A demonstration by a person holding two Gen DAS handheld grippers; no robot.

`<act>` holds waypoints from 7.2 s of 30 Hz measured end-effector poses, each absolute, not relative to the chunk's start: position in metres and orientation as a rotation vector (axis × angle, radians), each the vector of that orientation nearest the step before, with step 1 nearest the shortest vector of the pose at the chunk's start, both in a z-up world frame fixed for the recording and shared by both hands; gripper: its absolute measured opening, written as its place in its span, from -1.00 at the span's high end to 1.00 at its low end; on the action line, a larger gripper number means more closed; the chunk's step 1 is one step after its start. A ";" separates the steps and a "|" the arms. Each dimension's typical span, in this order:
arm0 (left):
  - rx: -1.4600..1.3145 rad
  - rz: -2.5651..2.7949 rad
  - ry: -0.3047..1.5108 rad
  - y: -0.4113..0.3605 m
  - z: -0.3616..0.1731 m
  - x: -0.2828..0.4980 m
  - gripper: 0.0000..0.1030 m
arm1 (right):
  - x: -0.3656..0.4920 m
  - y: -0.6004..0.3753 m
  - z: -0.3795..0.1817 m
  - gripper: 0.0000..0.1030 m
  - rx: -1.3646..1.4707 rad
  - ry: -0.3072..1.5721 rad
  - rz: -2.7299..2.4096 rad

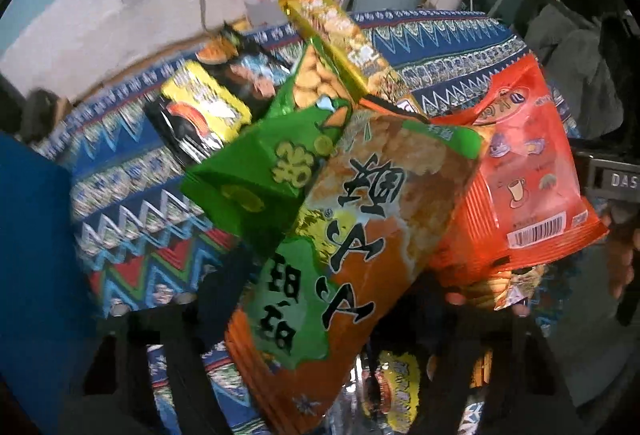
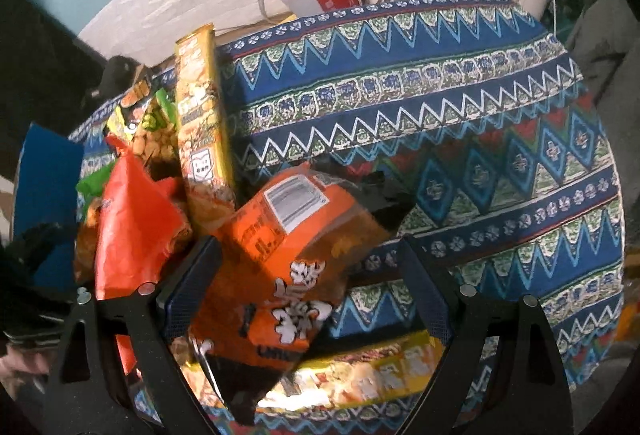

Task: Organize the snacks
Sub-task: 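Grasp the orange-green chip bag with the left gripper while the right grasps the orange bag, then lift both bags and carry them over the cardboard box, then lower both bags into the box and open both grippers, then move both grippers back to the snack pile on the cloth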

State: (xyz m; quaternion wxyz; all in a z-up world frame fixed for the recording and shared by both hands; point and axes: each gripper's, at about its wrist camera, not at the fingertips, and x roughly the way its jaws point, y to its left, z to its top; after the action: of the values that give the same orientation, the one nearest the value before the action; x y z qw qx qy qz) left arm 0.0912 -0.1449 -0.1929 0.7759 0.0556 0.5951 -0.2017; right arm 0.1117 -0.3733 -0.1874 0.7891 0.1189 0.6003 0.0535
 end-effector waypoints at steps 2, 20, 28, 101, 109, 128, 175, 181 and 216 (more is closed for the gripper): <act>0.092 -0.434 1.284 -0.142 -0.194 0.091 -0.27 | 0.116 -0.374 -0.190 -0.70 0.269 1.296 0.102; -0.051 -0.405 1.216 -0.107 -0.163 0.081 0.21 | 0.127 -0.377 -0.194 -0.70 0.333 1.361 0.045; -0.098 -0.368 1.233 -0.094 -0.166 0.074 0.21 | 0.135 -0.357 -0.209 -0.71 0.423 1.426 0.132; -0.175 -0.214 0.939 0.043 -0.045 0.014 0.26 | 0.099 -0.139 -0.016 0.21 -0.087 0.910 0.452; -0.289 -0.276 0.880 0.065 -0.028 0.002 0.32 | 0.099 -0.083 -0.017 0.21 -0.114 0.909 0.545; -0.228 -0.056 0.861 0.138 -0.036 -0.012 0.32 | 0.096 0.007 -0.024 0.21 -0.139 0.939 0.660; -0.106 -0.098 1.056 0.037 -0.069 0.008 -0.40 | 0.079 -0.150 -0.046 -0.48 -0.041 1.080 0.403; -0.088 -0.151 1.090 0.006 -0.078 0.010 -0.40 | 0.073 -0.198 -0.055 -0.48 -0.001 1.098 0.320; -0.054 -0.273 1.262 -0.096 -0.169 0.040 -0.40 | 0.022 -0.364 -0.188 -0.48 0.416 1.442 -0.052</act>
State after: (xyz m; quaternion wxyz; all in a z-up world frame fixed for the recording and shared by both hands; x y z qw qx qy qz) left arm 0.0405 -0.0964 -0.1693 0.7985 -0.0250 0.5879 -0.1270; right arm 0.0221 -0.3642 -0.1878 0.7309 0.1892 0.6553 -0.0236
